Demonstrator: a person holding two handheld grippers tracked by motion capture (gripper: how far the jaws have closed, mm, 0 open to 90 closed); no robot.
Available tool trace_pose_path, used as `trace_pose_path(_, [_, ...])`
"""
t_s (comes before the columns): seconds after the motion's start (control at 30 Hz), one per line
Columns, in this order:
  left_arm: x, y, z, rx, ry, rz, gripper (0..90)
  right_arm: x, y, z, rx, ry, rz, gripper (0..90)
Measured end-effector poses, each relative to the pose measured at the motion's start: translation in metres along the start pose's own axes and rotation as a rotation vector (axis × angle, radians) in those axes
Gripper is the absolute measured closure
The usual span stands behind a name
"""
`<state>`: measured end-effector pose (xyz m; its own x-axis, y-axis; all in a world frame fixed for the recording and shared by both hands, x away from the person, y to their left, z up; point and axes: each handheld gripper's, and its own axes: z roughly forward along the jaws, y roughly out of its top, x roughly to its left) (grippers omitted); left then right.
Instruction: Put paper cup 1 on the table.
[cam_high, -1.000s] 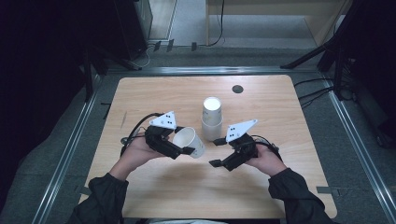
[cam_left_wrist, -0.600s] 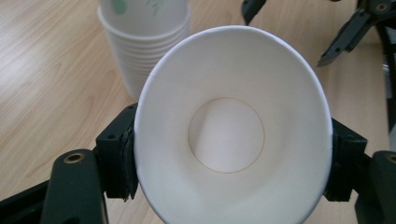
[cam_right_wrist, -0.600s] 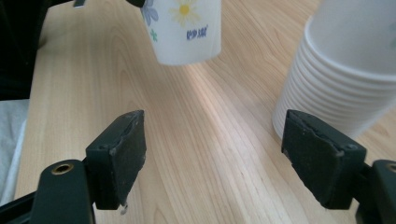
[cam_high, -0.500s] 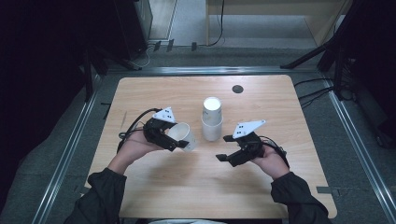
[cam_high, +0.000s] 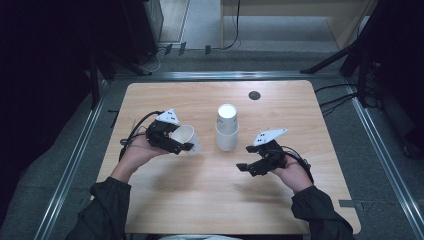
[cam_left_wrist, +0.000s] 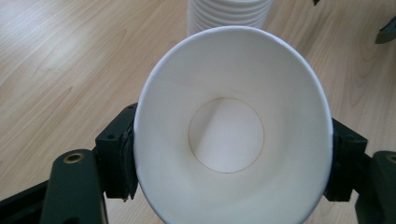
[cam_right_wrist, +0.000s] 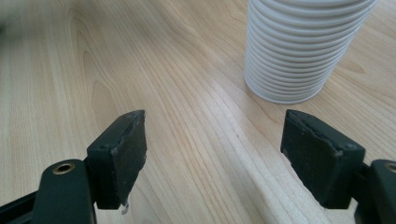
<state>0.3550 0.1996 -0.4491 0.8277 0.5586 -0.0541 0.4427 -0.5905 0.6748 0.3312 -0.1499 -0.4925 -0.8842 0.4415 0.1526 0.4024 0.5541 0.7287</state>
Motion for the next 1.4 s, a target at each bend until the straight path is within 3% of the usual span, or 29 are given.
trace_pose_path(0.53, [0.034, -0.021, -0.003, 0.026, 0.075, -0.097, 24.4, -0.003, -0.002, 0.0, 0.01, -0.014, 0.0, 22.7])
trace_pose_path(0.93, [0.05, -0.031, -0.005, 0.058, 0.149, -0.13, 24.1, -0.001, -0.002, 0.003, 0.028, -0.01, -0.015, 22.6])
trace_pose_path(0.97, [0.053, -0.035, -0.005, 0.074, 0.169, -0.136, 24.0, -0.002, -0.002, 0.003, 0.03, -0.012, -0.017, 22.6])
trace_pose_path(1.13, [0.059, -0.042, -0.005, 0.105, 0.192, -0.147, 23.4, -0.002, -0.002, 0.003, 0.026, -0.023, -0.02, 22.5])
trace_pose_path(1.3, [0.063, -0.045, -0.007, 0.103, 0.207, -0.171, 23.1, -0.002, -0.002, 0.003, 0.024, -0.022, -0.024, 22.5])
trace_pose_path(1.4, [0.068, -0.05, -0.009, 0.115, 0.239, -0.181, 23.1, -0.001, -0.002, 0.004, 0.024, -0.016, -0.029, 22.3])
